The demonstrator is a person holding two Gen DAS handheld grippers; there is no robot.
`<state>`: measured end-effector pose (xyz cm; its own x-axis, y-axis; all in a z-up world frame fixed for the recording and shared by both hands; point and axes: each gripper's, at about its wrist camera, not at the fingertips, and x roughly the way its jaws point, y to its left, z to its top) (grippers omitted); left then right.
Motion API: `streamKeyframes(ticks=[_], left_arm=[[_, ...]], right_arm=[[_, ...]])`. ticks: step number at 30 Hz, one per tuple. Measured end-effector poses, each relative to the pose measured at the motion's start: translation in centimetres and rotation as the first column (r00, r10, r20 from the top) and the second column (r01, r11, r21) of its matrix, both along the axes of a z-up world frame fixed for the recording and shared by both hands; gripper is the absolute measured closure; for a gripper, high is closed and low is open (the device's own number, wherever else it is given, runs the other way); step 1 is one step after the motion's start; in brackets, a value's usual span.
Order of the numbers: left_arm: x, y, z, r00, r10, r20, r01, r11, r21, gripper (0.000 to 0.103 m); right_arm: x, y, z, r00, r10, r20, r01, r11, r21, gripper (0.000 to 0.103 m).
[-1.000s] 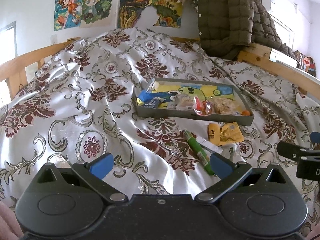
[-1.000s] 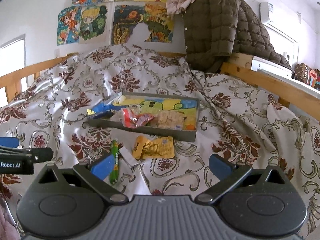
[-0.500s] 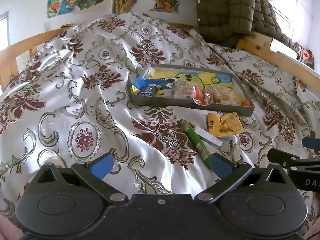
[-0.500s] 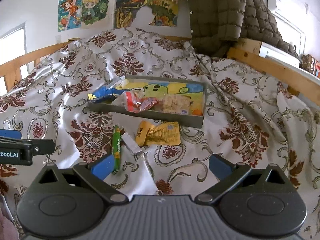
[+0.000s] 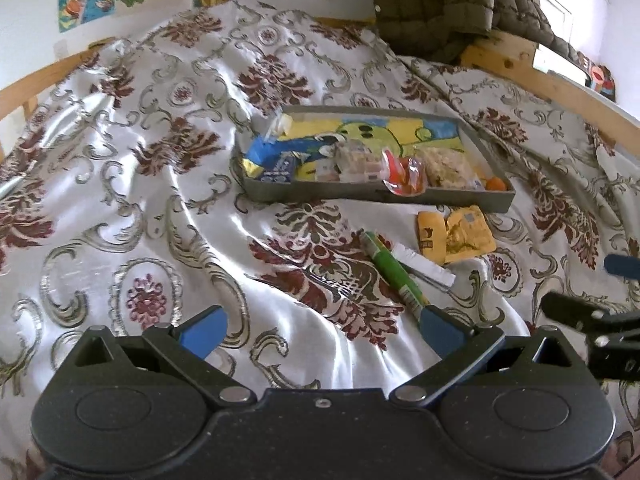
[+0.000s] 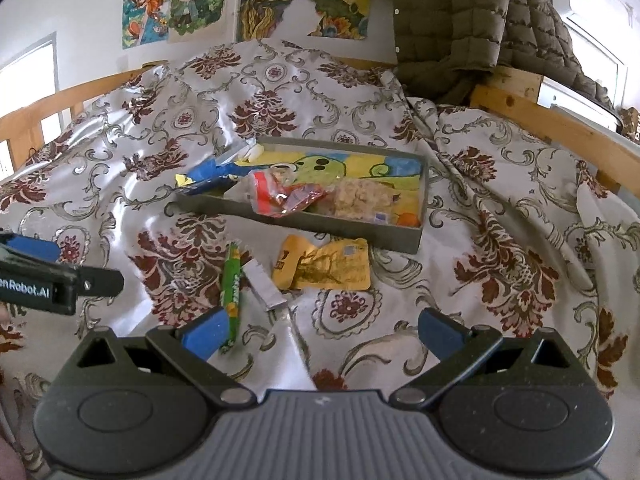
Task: Organize snacks
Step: 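Lower left tool onto the green stick while right tool moves toward the white-wrapped stick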
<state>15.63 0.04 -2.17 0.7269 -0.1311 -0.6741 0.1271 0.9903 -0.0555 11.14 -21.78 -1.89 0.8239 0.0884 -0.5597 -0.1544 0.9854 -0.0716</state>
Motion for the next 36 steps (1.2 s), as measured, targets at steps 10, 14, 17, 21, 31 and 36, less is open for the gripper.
streamKeyframes(ticks=[10,14,17,21,31,36], left_arm=[[2.1,-1.8,-1.8,0.997,-0.069,-0.026,0.069,0.998,-0.005,0.001],[3.0,-2.7,-2.5,0.996,-0.091,-0.022,0.092,0.995,0.030,0.001],[3.6,-2.9,-3.2,0.995,-0.093,-0.041,0.094,0.995,0.031,0.001],[4.1,-2.6,-3.5,0.995,-0.086,-0.054,0.086,0.996,0.002,0.001],[5.4,-2.8,-3.7,0.997,-0.079,-0.026,0.079,0.997,0.000,0.001],[6.7,-2.7,-3.8,0.998,-0.063,-0.010,0.063,0.998,-0.028,0.001]], right_arm=[[1.7,-0.7,0.2,1.000,0.009,0.015,-0.008,0.999,-0.044,0.000],[2.7,-1.0,0.1,1.000,0.008,0.018,-0.007,0.997,-0.079,0.000],[3.7,-1.2,-0.3,1.000,0.016,0.012,-0.015,0.995,-0.103,0.000],[5.0,-1.2,-0.9,0.999,0.034,0.028,-0.030,0.988,-0.153,0.000],[7.1,-0.4,-2.2,0.991,0.130,0.035,-0.121,0.973,-0.197,0.001],[7.8,0.2,-2.8,0.986,0.161,0.034,-0.150,0.963,-0.226,0.003]])
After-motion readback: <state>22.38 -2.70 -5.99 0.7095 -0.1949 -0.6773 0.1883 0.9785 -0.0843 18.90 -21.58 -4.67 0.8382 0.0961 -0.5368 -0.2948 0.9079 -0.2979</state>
